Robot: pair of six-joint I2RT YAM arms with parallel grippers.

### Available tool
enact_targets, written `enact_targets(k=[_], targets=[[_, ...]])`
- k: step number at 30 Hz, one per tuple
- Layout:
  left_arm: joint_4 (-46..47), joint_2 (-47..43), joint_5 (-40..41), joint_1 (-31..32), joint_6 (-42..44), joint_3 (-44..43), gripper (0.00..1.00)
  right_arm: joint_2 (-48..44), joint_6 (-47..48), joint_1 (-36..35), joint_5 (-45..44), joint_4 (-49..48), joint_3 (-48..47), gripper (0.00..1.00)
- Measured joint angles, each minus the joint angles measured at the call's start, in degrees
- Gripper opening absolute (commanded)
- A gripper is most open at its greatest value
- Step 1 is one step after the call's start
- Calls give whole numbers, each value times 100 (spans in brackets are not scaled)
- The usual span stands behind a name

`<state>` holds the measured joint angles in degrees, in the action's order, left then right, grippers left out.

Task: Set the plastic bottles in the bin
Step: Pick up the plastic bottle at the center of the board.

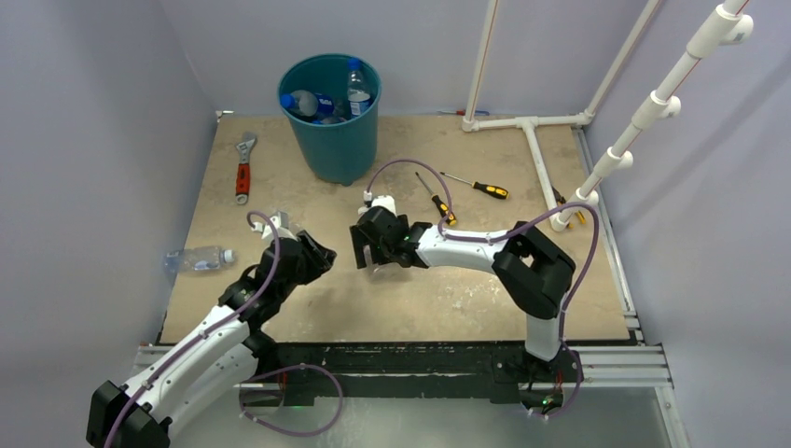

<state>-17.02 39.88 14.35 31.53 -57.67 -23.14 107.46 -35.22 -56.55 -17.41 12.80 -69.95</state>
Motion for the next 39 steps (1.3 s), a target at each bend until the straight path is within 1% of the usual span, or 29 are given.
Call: enact_targets(k=[2, 4, 6, 8, 14, 16, 19, 22, 24, 27, 30, 35, 39], targets=[[-48, -2, 0, 0, -2, 0, 44, 55, -15, 0, -7, 28, 0, 92], [-85, -20, 0, 0, -2, 0, 44, 101, -4, 0, 13, 9, 7, 87], [-131, -70, 0, 0, -2, 0, 44, 101, 20, -2, 42, -48, 76, 78], [-168, -149, 4, 0, -2, 0, 45, 55, 57, -2, 76, -192, 260, 71], [-197, -267, 28, 0, 133, -186, 57, -459, 258, -2, 369, -717, 1036, 54], [-195, -258, 22, 0, 282, -387, 63, -863, 409, -2, 535, -1014, 1427, 51], [-177, -229, 13, 0, 507, -772, 74, -1794, 678, -2, 824, -1657, 2162, 48], [4, -225, -20, 0, 780, -1156, 80, -2975, 953, -4, 1169, -2531, 3021, 44], [280, -258, -138, 0, 979, -1294, 82, -3755, 1110, -7, 1491, -3331, 3665, 42], [846, -326, -551, 0, 1292, -1333, 87, -4605, 1239, -7, 1888, -4345, 4496, 39], [1445, -254, -1139, 0, 1456, -1414, 88, -5139, 1325, -7, 2190, -5071, 5108, 36], [2562, 264, -2413, 0, 1517, -1803, 85, -5283, 1432, -7, 2507, -5803, 5366, 32], [3434, 706, -3423, 2, 1320, -1891, 84, -5283, 1440, -7, 2608, -6194, 5455, 29]])
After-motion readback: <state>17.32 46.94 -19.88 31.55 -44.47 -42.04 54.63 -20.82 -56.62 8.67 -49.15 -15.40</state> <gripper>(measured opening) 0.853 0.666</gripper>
